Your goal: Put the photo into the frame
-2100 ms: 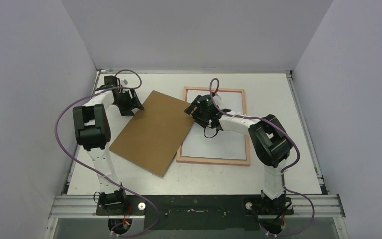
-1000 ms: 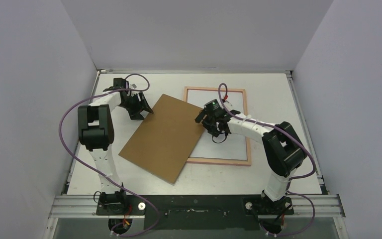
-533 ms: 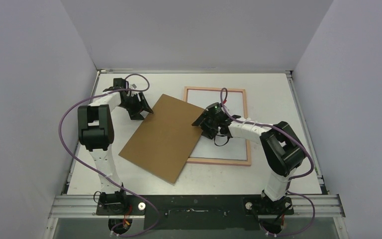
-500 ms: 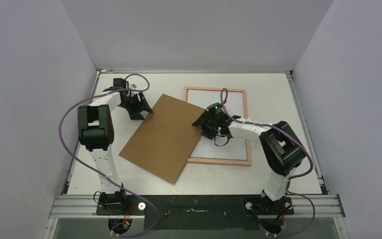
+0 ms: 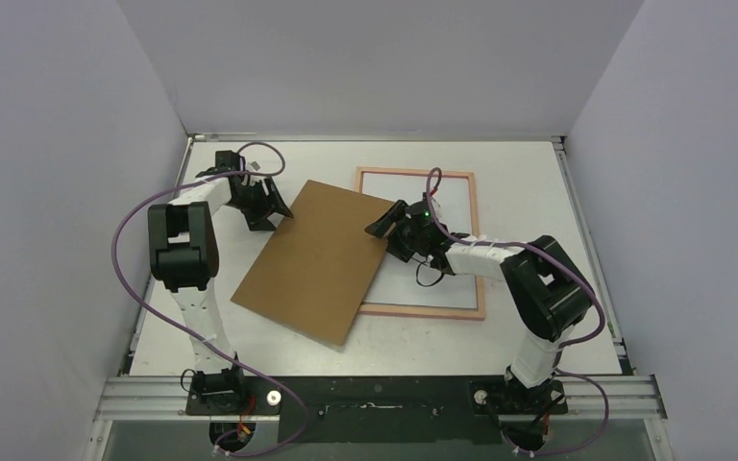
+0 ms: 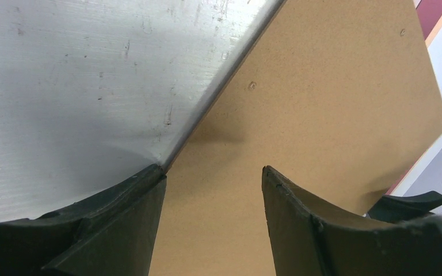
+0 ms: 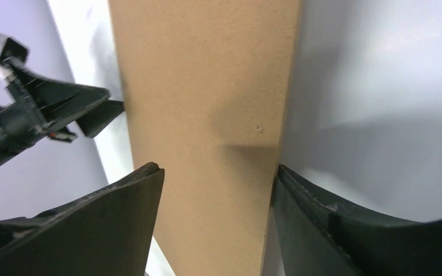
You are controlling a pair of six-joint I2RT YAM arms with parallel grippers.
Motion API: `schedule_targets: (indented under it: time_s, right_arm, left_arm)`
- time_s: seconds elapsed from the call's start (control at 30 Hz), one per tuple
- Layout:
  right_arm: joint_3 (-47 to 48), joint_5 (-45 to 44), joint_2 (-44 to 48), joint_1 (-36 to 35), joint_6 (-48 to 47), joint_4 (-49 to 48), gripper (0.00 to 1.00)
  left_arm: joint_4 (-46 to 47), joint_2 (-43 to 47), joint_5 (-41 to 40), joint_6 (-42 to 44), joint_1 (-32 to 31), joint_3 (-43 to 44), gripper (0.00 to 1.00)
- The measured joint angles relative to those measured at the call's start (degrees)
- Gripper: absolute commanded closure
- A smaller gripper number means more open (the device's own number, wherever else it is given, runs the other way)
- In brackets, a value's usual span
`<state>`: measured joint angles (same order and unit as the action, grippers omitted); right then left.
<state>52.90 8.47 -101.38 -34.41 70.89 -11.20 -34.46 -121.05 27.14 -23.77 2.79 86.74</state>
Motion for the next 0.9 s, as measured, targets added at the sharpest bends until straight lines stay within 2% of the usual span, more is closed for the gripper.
schedule_targets:
  time_s: [0.13, 0.3, 0.37, 0.67, 0.83, 0.9]
  right_arm:
    - [-0.42, 1.86, 0.79, -0.02, -0.76, -5.03, 0.35]
    - [-0.42, 5.07, 1.57, -0.28, -0.9, -10.32, 0.46]
    - [-0.42, 5.86, 1.9, -0.46, -0.87, -11.65, 0.53]
    - [-0.35, 7.48, 2.64, -0.87, -1.77, -11.15, 1.0]
    - [1.29, 8.35, 3.56, -0.24, -1.4, -8.11, 1.0]
    - [2.4, 9.16, 4.09, 0.37, -2.34, -7.02, 1.0]
  left_arm:
    - [0.02, 0.0, -0.22, -0.74, 0.0, 0.0, 0.4]
    - [-0.24, 0.0, 0.07, -2.58, -0.09, -0.02, 0.4]
    - [-0.26, 0.0, 0.15, -3.08, -0.11, -0.07, 0.4]
    - [-0.02, 0.13, 1.55, -4.26, -0.13, -0.85, 0.39]
    - [-0.33, 0.55, 2.16, -3.41, -0.22, -1.01, 0.31]
    - [-0.83, 1.07, 2.25, -2.62, -0.35, -1.11, 0.19]
